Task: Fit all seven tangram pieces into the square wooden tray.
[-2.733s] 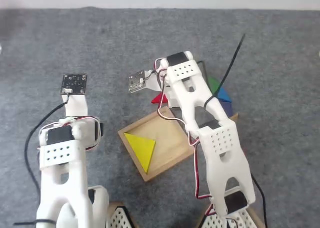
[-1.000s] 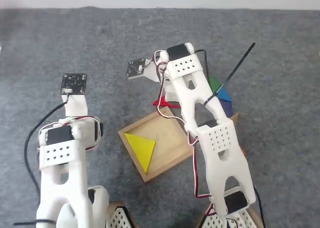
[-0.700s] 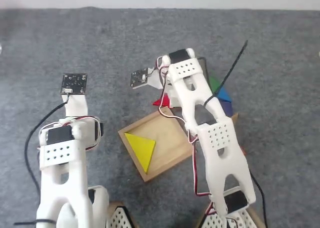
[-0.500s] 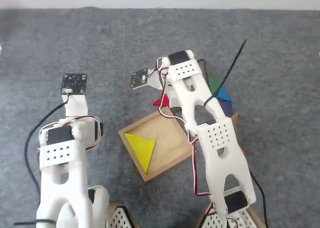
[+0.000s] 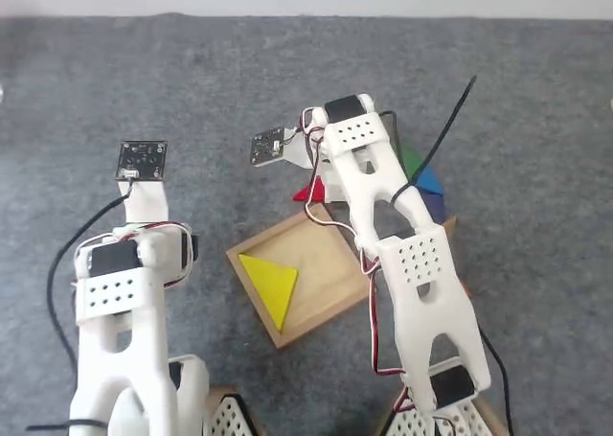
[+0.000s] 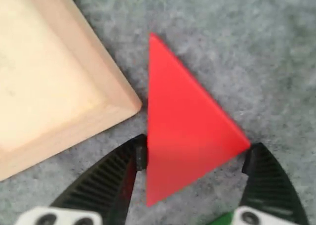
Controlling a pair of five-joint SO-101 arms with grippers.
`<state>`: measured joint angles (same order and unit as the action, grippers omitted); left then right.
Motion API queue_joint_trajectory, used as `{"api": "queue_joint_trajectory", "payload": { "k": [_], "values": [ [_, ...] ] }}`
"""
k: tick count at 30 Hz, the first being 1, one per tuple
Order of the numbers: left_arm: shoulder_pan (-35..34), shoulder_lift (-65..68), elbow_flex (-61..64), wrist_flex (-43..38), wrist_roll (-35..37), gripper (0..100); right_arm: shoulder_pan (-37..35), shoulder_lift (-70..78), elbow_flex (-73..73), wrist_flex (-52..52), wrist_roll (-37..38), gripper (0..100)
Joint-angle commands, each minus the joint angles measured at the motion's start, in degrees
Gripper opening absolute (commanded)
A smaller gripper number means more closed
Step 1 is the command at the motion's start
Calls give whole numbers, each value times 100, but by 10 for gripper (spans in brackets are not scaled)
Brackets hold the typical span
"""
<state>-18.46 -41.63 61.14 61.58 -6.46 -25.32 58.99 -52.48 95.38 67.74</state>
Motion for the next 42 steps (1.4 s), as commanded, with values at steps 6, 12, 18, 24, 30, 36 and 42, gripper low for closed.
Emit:
{"api": "queue_joint_trajectory", "payload": {
  "k": [6, 12, 18, 24, 30, 36, 42],
  "values": [
    [18, -167, -31, -62, 35, 166, -92, -101, -44, 13, -53, 323],
    [18, -167, -31, -62, 35, 166, -136, -101, -44, -31, -26, 418],
    [18, -167, -31, -62, 35, 166, -295, -101, -44, -75, 422, 417],
    [9, -167, -31, -62, 35, 166, -295, -31, 0, -22, 615, 345],
    [0, -167, -31, -62, 35, 166, -224, -31, 0, 84, 545, 299],
    [0, -167, -31, -62, 35, 166, -180, -31, 0, 110, 519, 296],
    [0, -167, -31, -62, 35, 166, -180, -92, -211, 242, 316, 295]
  ]
}}
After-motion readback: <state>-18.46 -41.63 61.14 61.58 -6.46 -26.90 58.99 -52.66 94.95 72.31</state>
